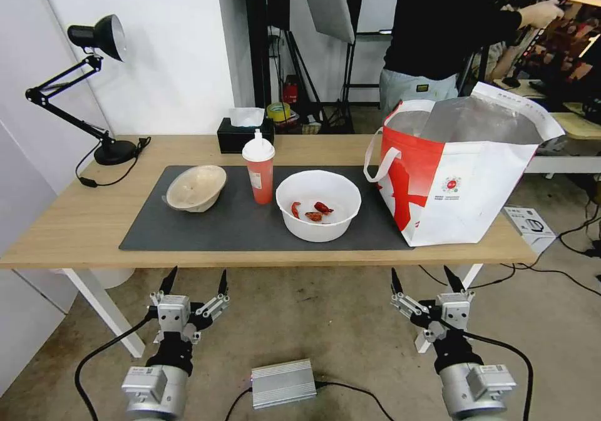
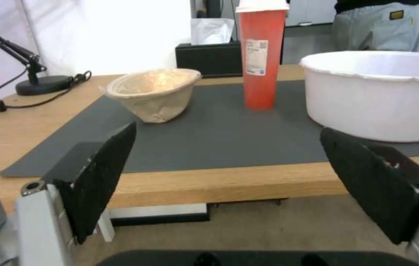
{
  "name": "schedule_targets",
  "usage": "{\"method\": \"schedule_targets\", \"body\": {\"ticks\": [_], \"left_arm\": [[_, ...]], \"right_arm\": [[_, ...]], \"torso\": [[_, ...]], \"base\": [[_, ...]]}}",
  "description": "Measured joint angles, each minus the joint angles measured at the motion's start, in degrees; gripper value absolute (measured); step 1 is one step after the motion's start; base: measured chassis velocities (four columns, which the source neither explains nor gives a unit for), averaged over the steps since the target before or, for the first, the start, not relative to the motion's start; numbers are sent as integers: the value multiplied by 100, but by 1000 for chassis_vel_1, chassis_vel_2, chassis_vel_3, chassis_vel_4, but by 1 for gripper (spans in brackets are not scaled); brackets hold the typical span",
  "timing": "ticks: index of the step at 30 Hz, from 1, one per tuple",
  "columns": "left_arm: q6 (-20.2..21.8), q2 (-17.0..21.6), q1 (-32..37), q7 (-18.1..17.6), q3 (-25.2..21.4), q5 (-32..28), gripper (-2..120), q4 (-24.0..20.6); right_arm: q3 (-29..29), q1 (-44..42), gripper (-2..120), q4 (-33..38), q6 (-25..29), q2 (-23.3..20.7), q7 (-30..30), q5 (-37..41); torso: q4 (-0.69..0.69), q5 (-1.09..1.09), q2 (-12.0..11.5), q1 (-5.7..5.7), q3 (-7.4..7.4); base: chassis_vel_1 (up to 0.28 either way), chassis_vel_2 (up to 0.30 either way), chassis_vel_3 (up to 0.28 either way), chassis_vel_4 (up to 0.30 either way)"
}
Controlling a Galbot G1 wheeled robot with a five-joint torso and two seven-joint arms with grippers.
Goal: Pick up the trash from the table and place it into the takeout bag.
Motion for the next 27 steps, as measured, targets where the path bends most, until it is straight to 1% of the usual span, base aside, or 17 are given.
{"method": "schedule_targets", "body": {"ticks": [11,15,19,20,22,24,25,27], "left_arm": [[0,0,0,0,0,0,100,0],[83,59,7,-106,-21,-160,100,-26],[653,465,70,-805,-218,-1157,100,-279],[653,465,70,-805,-218,-1157,100,-279],[690,564,97,-952,-293,-1425,100,-365],[649,582,121,-948,-318,-1488,100,-409],[649,582,121,-948,-318,-1488,100,-409],[611,582,137,-925,-327,-1499,100,-431]], "right_arm": [[0,0,100,0,0,0,0,0],[-37,27,100,1,-92,-66,31,31],[-350,296,100,98,-896,-549,333,304],[-350,296,100,98,-896,-549,333,304],[-514,436,100,149,-1332,-811,495,451],[-666,561,100,200,-1725,-1046,639,584],[-666,561,100,200,-1725,-1046,639,584],[-801,679,100,245,-2073,-1255,774,700]], "torso": [[0,0,0,0,0],[-1,-2,0,0,0],[1,0,0,0,0],[1,0,0,0,0],[0,0,0,0,0],[1,0,0,0,0],[1,0,0,0,0],[0,0,0,0,0]], "base": [[0,0,0,0],[0,0,0,0],[0,0,0,0],[0,0,0,0],[0,0,0,0],[0,0,0,0],[0,0,0,0],[0,0,0,0]]}}
